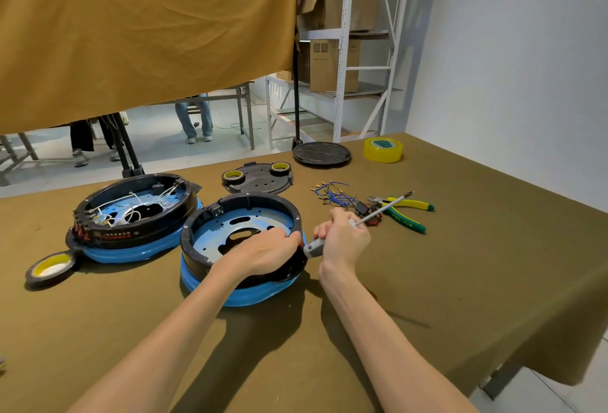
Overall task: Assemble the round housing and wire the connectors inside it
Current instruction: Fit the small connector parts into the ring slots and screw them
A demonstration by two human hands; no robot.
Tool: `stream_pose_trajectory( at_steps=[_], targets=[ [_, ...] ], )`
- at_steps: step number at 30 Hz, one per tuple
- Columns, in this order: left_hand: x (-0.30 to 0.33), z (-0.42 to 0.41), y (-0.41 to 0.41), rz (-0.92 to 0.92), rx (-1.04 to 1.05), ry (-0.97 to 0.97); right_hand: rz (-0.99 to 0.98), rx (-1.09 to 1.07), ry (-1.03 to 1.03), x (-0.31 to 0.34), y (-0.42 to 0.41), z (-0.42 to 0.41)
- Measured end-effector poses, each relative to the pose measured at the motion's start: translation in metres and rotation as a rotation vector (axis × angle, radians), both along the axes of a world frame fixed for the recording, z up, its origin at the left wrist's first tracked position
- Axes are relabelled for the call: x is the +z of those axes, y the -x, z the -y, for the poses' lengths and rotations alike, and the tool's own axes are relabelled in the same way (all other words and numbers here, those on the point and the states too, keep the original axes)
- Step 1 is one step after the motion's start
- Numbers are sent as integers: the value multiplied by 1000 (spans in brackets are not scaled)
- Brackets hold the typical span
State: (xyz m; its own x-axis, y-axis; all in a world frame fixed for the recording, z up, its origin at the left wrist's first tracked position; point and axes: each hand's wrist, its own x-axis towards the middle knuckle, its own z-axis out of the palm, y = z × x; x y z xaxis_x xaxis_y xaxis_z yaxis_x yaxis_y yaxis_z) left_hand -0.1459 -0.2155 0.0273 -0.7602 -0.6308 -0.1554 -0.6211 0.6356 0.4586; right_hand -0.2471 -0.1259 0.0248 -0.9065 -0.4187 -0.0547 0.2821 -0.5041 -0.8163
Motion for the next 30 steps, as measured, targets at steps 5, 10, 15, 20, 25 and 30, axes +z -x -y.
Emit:
stream_pose_trajectory(
  at_steps=[5, 10, 15, 20, 25, 30],
  targets=[
    [-2, 1, -2, -36, 44, -8, 38, -24, 10, -1, 5, -4],
    [-5, 2, -3, -75, 69, -6, -2, 26, -4, 0, -9, 3],
    [-7, 3, -3, -87, 87, -10, 46, -28, 20, 2, -1, 8],
    [-7, 6, -2, -97, 64, 24, 52, 21, -6, -7, -9, 11],
    [-8, 6, -2, -100, 59, 63, 32, -13, 39, 2, -5, 16],
    [-9, 6, -3, -114, 46, 34, 39, 19, 38, 2, 11, 11]
  ],
)
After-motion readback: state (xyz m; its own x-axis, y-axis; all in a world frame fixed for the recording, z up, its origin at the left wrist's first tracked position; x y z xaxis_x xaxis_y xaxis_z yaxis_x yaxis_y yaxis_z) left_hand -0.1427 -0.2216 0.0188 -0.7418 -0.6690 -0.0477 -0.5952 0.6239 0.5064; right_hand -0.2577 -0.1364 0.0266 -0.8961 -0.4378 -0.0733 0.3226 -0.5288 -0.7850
